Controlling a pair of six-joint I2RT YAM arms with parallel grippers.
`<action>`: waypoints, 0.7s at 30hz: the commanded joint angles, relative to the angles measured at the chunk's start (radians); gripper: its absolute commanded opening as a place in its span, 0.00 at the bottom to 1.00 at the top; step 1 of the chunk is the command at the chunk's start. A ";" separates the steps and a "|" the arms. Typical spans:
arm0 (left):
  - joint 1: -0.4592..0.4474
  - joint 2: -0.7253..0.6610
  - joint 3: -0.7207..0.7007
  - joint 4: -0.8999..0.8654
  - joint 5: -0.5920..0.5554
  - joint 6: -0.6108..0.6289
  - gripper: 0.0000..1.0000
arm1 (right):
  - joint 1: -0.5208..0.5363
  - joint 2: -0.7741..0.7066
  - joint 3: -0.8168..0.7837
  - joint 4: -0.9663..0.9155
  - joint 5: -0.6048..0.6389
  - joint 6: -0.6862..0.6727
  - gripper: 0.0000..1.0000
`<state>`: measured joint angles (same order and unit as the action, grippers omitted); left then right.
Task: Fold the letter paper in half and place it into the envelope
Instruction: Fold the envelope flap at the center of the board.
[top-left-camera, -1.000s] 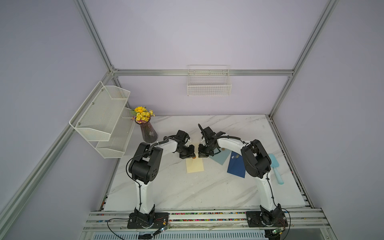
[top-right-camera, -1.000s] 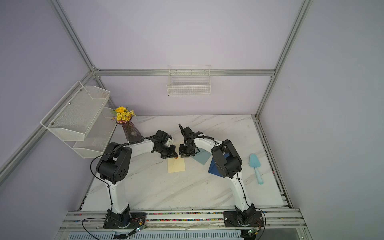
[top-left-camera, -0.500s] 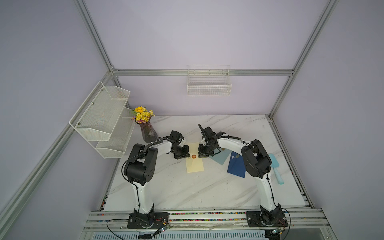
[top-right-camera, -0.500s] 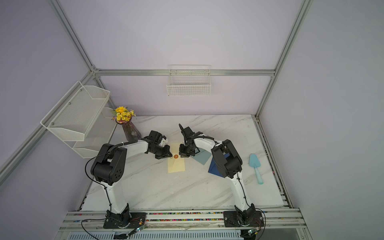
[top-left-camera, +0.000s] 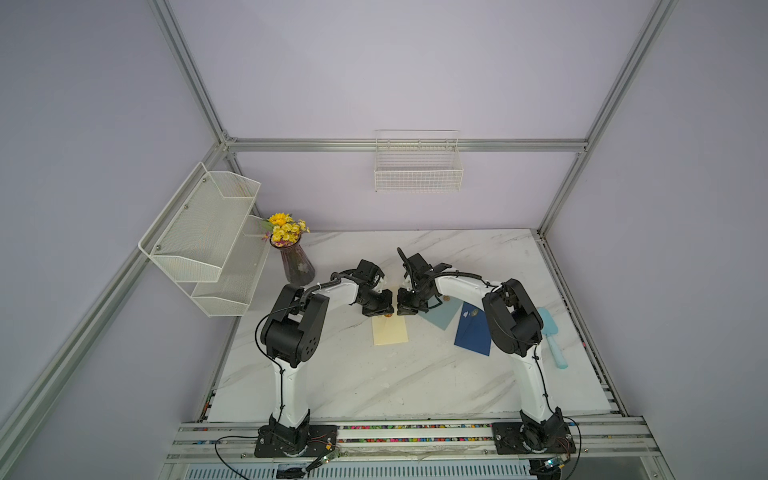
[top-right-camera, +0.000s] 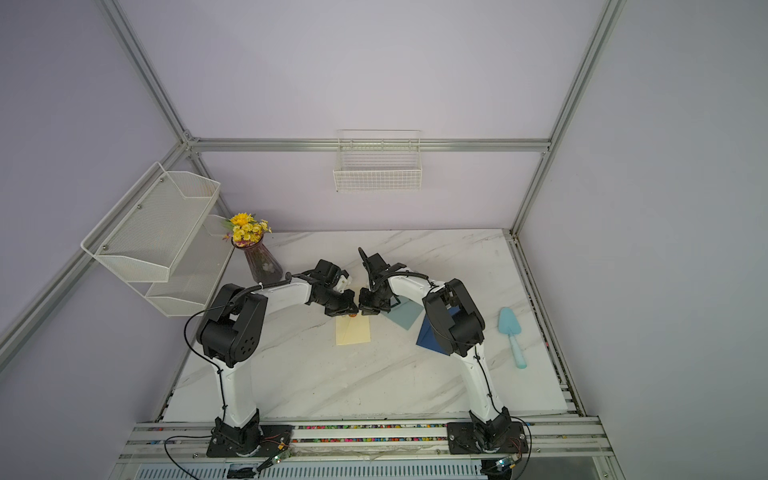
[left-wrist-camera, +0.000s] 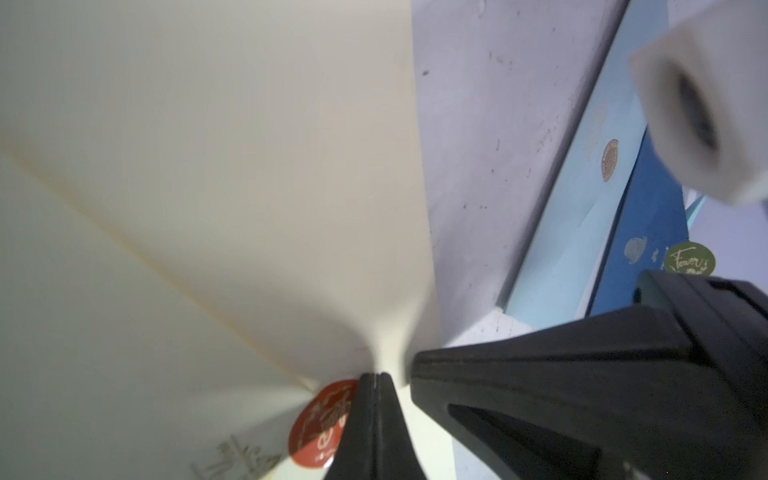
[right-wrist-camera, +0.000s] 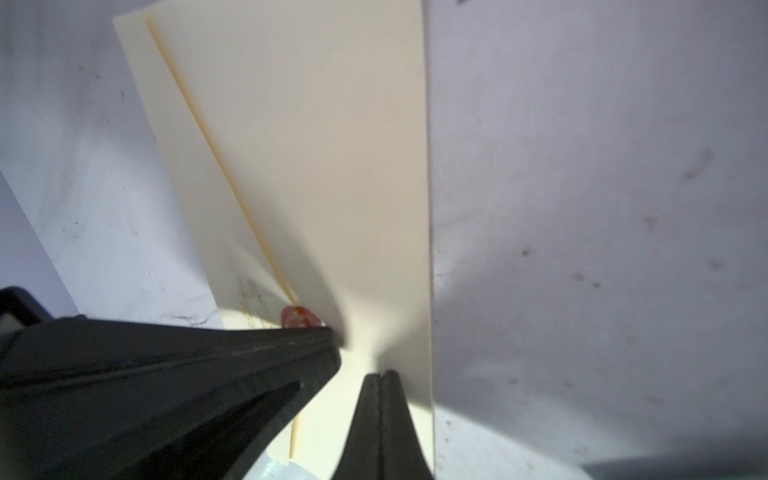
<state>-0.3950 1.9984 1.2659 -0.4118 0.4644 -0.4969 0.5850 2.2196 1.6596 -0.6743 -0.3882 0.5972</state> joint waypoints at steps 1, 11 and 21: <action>-0.004 0.025 -0.022 -0.035 -0.026 0.006 0.00 | -0.005 0.067 -0.022 -0.078 0.065 0.007 0.00; 0.077 -0.072 -0.130 -0.049 -0.035 0.065 0.00 | -0.015 0.077 -0.024 -0.075 0.058 0.012 0.00; 0.045 -0.055 -0.119 -0.045 -0.027 0.052 0.00 | -0.016 0.077 -0.026 -0.071 0.051 0.013 0.00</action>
<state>-0.3237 1.9221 1.1538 -0.4068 0.4831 -0.4603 0.5762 2.2253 1.6623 -0.6754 -0.4129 0.6022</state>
